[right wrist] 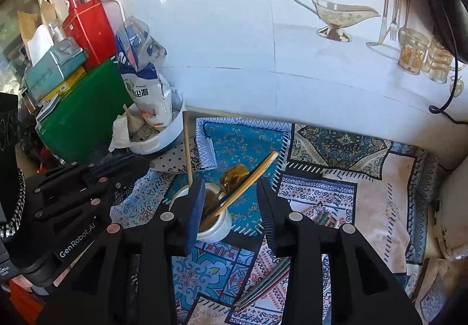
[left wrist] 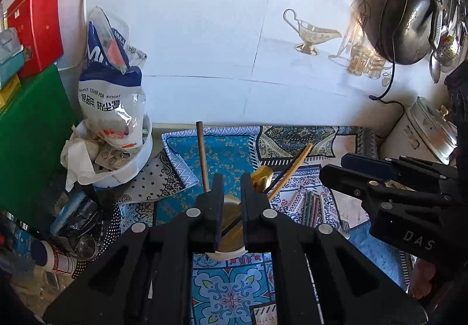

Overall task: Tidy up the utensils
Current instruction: 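Carry both chopsticks over the white cup and drop them in, then lower the right tool onto the silver fork and close on it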

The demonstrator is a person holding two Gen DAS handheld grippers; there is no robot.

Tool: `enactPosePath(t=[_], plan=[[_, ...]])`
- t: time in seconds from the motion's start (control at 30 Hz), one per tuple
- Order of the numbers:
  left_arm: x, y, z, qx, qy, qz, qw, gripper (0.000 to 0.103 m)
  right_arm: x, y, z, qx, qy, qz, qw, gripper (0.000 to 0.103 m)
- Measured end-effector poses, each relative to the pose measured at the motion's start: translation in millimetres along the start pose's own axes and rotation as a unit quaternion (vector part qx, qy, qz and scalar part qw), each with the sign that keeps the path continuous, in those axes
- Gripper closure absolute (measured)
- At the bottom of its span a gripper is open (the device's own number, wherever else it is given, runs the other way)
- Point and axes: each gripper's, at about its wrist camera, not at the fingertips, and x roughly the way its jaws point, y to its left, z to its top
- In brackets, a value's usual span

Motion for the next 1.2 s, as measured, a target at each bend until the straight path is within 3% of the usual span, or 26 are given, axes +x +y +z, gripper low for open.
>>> enactPosePath(t=[0.23, 0.3, 0.47, 0.63, 0.83, 1.0, 1.2], plan=[[-11, -34, 5, 0.005, -0.022, -0.014, 0.9996, 0.081, -28, -33, -5, 0.004, -0.024, -0.011, 1.000, 0.063], [-10, -45, 5, 0.007, -0.022, -0.020, 0.9995, 0.077, -34, -47, -11, 0.010, -0.027, -0.018, 0.999, 0.057], [8, -75, -4, 0.019, -0.003, -0.040, 0.9990, 0.060, -31, -84, -28, 0.034, -0.010, -0.048, 0.998, 0.056], [43, -104, -23, 0.030, 0.052, -0.050, 0.9970, 0.060, -10, -126, -57, 0.071, 0.039, -0.079, 0.994, 0.056], [85, -122, -52, 0.034, 0.115, -0.046, 0.9918, 0.060, 24, -162, -101, 0.112, 0.115, -0.086, 0.983, 0.056], [106, -123, -76, 0.035, 0.156, -0.033, 0.9866, 0.060, 56, -170, -132, 0.134, 0.173, -0.070, 0.973, 0.056], [116, -115, -95, 0.035, 0.185, -0.020, 0.9819, 0.060, 83, -170, -152, 0.150, 0.211, -0.066, 0.964, 0.056]])
